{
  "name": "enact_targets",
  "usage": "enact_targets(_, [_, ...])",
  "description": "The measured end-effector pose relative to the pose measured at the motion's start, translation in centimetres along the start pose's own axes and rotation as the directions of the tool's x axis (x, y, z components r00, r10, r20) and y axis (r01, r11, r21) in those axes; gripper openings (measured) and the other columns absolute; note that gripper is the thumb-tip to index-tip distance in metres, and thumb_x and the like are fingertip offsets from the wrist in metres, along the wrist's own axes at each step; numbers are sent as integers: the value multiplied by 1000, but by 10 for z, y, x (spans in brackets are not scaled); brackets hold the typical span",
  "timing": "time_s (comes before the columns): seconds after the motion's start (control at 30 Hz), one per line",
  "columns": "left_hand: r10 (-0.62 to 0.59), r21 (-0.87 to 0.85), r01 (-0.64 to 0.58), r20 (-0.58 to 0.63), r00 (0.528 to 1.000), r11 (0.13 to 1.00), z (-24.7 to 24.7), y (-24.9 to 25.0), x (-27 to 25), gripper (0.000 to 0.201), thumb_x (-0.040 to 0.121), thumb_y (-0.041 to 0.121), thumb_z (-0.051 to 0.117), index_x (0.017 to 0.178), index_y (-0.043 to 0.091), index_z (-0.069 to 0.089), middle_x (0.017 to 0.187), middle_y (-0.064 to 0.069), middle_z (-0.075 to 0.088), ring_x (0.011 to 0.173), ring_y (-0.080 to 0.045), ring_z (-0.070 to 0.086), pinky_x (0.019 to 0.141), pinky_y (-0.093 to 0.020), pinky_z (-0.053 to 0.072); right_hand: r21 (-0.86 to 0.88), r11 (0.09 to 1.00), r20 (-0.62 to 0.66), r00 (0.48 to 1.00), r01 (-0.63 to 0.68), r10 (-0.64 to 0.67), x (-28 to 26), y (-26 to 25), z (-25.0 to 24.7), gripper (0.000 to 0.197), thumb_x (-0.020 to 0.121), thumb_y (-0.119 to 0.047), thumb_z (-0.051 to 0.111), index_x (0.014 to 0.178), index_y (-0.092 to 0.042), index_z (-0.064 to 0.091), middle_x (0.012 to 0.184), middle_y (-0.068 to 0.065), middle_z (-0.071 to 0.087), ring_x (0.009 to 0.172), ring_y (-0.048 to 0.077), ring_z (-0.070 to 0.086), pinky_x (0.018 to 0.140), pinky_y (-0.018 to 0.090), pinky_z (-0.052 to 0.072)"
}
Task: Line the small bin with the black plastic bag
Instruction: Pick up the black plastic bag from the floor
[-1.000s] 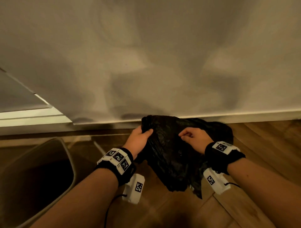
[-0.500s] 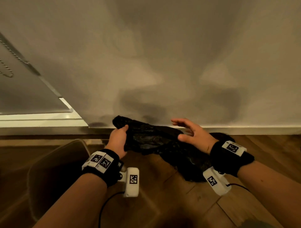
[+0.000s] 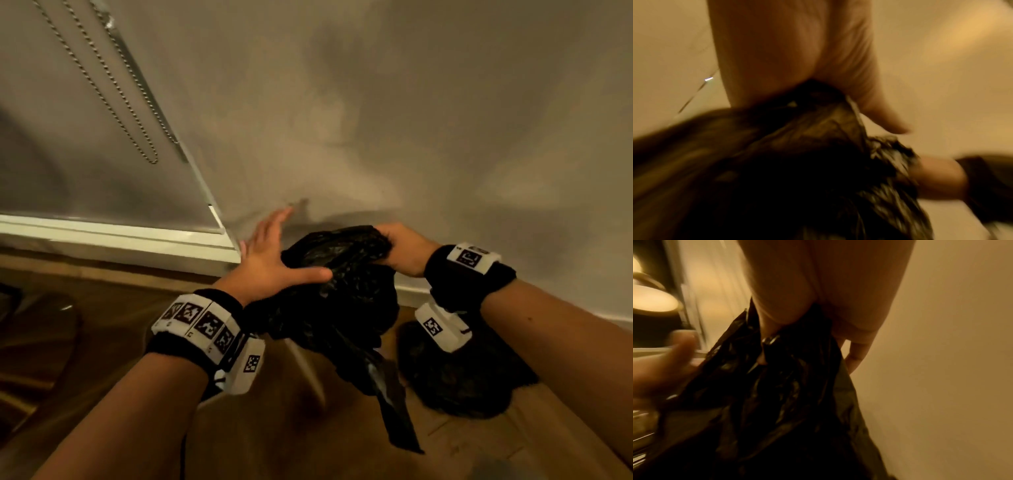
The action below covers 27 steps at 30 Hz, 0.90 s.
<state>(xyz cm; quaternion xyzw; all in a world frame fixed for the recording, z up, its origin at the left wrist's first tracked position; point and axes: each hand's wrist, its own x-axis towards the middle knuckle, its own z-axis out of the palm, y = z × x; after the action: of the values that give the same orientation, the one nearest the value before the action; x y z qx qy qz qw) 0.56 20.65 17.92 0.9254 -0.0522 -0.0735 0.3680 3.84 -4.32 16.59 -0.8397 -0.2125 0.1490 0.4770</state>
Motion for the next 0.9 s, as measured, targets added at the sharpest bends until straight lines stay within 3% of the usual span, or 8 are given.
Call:
enact_targets(0.1, [41,279,-74,124,991,957,4,5,-14,114,49,78,70,145,44,18,143,13,41,139,-6,27,116,-51,-15,20,997,73,994,76,-77,19,-22,10,23,80,-2,70,100,-14,66,88,-6,67,75,-13,61,77,14,50])
enact_targets(0.17, [-6,126,-2,64,998,992,3,5,-23,77,64,62,75,130,28,52,116,10,62,120,-8,53,114,-35,27,84,992,71,992,99,-105,27,-35,22,26,79,-1,71,101,-14,66,89,-6,67,75,-13,61,78,15,49])
enact_targets(0.2, [-44,9,44,12,999,999,1,6,-28,51,73,50,77,113,21,65,99,7,68,101,-9,63,94,-21,43,113,988,36,993,105,-110,29,-40,28,29,78,-2,73,102,-15,64,92,-6,67,77,-14,61,79,15,48])
enact_targets(0.27, [-159,-165,142,-96,983,976,-8,3,-39,21,81,34,75,92,16,71,78,7,68,73,-3,63,61,-12,47,174,982,-51,996,80,-72,31,-46,41,48,72,-11,80,114,-19,57,107,-3,64,91,-11,59,86,15,46])
enact_targets(0.43, [-453,-571,267,-211,866,776,-35,-15,-64,38,81,39,74,107,12,71,100,-4,74,95,-23,69,86,-39,56,185,983,-138,990,6,20,18,-26,67,111,47,-62,83,141,-45,26,146,-3,34,132,10,35,107,31,34])
enact_targets(0.67, [-592,-811,240,-154,791,533,-52,-32,-92,36,86,27,71,117,9,66,108,-9,72,98,-28,69,87,-42,56,-1,1000,55,998,22,-21,20,-31,82,15,81,-30,71,84,-16,70,80,2,66,74,10,63,74,28,48])
enact_targets(0.8, [-648,-794,268,-197,736,546,-52,-56,-106,39,84,25,73,117,7,66,108,-12,72,95,-31,70,90,-47,55,35,998,23,998,61,-62,23,-45,61,18,88,-15,64,74,-26,64,74,-5,62,59,-12,56,62,5,41])
enact_targets(0.9, [-653,-832,240,-181,735,501,-52,-62,-112,37,85,26,71,117,9,65,110,-13,71,96,-31,69,90,-48,54,176,982,-177,984,69,-37,25,-46,62,8,83,-19,70,86,-24,65,83,1,61,72,-5,58,74,22,45])
